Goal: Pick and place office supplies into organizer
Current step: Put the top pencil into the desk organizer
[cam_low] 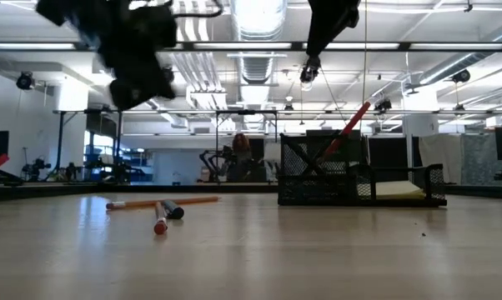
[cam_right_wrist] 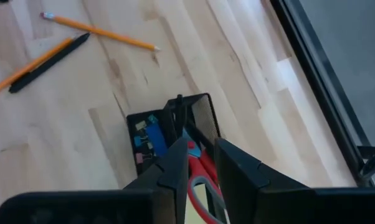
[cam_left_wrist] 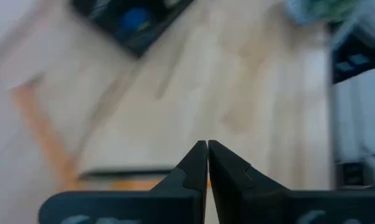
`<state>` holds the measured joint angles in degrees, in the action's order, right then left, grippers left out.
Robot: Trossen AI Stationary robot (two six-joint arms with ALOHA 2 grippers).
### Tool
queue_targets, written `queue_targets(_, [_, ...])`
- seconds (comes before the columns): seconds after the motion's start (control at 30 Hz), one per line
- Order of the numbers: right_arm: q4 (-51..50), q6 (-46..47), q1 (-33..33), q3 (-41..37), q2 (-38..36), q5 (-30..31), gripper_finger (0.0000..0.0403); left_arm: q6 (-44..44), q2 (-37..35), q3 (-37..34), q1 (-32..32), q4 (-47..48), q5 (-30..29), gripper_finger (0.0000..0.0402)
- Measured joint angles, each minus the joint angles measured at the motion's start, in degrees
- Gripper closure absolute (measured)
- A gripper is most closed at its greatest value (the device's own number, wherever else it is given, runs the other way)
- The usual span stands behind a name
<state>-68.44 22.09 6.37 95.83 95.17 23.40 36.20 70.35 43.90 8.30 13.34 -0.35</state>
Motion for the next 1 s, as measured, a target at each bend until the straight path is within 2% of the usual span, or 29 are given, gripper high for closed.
queue_targets(0.13, [0.2, 0.42, -0.04, -0.02, -0.28, 0.19, 0.0331, 0.92, -3.2, -5.51, 0.5, 8.29, -4.27, 0.0402])
queue_targets(0.27, [0.22, 0.44, -0.13, -0.07, -0.28, 0.44, 0.0334, -4.75, -3.65, -10.87, 3.57, 6.32, -3.8, 0.0402])
queue_targets(0.4, [0.33, 0.55, -0.13, -0.07, -0.28, 0.44, 0.0334, -11.38, -1.0, -14.26, 4.32, 5.99, -4.41, 0.0402])
queue_targets(0.63, [0.32, 1.84, -0.15, -0.07, -0.28, 0.59, 0.0333, -17.18, 4.37, -16.53, 4.17, -3.44, -6.24, 0.0402])
queue_targets(1.0, [0.14, 4.58, -0.22, -0.07, -0.28, 0.16, 0.0335, -19.6, 14.52, -15.21, 3.92, -20.03, -6.1, 0.0402])
